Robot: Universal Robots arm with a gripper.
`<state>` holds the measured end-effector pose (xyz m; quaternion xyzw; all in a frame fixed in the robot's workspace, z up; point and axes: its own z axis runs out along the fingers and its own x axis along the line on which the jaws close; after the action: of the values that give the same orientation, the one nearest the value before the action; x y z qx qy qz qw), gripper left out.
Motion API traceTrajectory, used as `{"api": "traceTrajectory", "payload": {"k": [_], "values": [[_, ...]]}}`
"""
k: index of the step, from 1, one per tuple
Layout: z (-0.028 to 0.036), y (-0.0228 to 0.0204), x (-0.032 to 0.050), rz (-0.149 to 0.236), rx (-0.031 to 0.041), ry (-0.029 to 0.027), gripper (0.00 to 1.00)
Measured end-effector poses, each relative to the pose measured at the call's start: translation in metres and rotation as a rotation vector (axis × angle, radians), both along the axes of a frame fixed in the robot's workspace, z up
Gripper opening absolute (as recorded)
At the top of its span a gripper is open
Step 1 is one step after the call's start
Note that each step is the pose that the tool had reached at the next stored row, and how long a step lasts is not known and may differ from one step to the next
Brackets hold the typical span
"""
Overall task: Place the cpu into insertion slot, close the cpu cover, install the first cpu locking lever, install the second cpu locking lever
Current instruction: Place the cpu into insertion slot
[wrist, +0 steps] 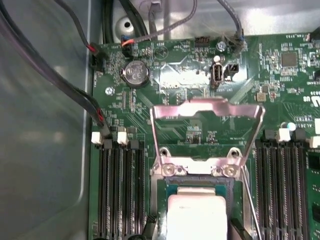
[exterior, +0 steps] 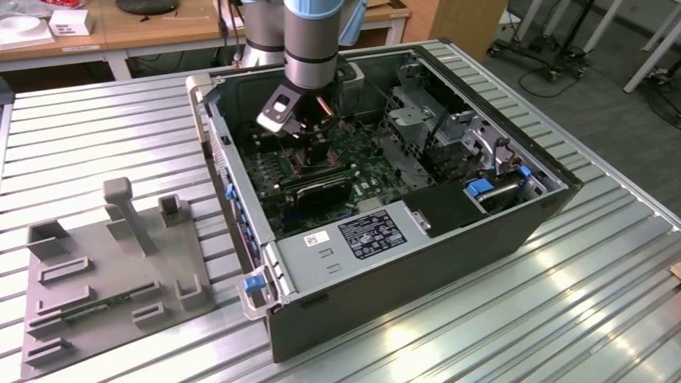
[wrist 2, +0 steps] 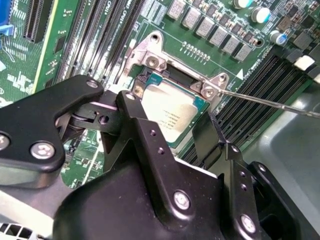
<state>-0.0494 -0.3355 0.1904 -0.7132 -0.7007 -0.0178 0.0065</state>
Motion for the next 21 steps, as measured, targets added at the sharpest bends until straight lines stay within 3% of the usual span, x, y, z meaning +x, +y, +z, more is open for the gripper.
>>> {"api": "traceTrajectory", "payload": {"k": [4,14,21], "values": [[-0.0001,0.0001,0.0036,0.0,0.0003,-0.0003,0.64],[-0.0001,0.0001,0.0038,0.0,0.0001,-0.0001,0.64],[-0.0001,0.0001,0.0039,0.0,0.0002,-0.0002,0.56]]}}
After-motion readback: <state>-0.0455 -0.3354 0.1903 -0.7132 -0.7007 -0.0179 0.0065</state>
